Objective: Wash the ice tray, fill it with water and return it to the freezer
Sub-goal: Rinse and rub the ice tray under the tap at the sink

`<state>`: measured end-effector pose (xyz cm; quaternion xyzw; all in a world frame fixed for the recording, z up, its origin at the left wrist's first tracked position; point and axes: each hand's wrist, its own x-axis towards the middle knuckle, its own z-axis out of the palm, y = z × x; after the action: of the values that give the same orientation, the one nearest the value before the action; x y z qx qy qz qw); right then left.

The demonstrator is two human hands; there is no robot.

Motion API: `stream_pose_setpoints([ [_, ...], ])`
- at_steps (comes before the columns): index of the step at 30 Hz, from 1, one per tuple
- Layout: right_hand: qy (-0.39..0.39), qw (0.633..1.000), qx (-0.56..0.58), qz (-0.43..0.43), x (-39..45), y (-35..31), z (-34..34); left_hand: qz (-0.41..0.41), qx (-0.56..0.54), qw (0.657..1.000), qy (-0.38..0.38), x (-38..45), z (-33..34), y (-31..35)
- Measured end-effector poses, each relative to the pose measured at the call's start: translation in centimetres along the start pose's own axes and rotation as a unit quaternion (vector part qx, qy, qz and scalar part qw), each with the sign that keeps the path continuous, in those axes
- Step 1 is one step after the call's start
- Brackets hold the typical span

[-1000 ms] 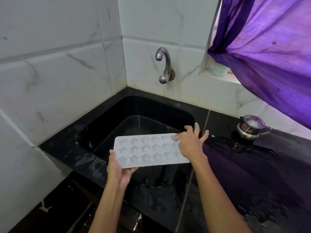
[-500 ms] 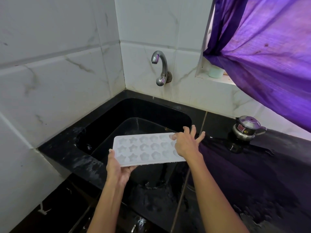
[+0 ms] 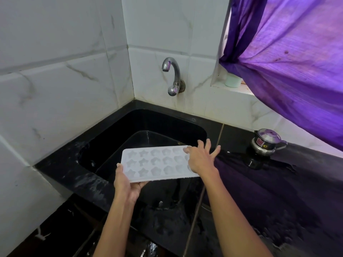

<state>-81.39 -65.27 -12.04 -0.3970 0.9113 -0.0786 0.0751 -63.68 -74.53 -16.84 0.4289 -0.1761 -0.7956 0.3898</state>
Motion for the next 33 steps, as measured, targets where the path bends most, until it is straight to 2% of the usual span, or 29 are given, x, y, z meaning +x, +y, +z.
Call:
stream_pose_setpoints([
  [9,0.051,0.996,0.065,-0.014,0.3,-0.7,0.6,-0.013,0.002,1.0,0.001,0.2,-0.2,-0.2],
  [17,0.012,0.999,0.009,-0.031,0.1,-1.8,1.1,-0.017,0.008,1.0,-0.001,0.4,-0.3,-0.3],
  [25,0.034,0.999,-0.015,-0.018,0.5,-1.8,1.6,-0.016,0.015,1.0,-0.003,0.8,-0.2,-0.2],
  [33,0.024,0.999,-0.025,-0.02,0.8,-2.3,1.8,-0.011,0.024,1.0,-0.002,1.2,-0.2,0.0],
])
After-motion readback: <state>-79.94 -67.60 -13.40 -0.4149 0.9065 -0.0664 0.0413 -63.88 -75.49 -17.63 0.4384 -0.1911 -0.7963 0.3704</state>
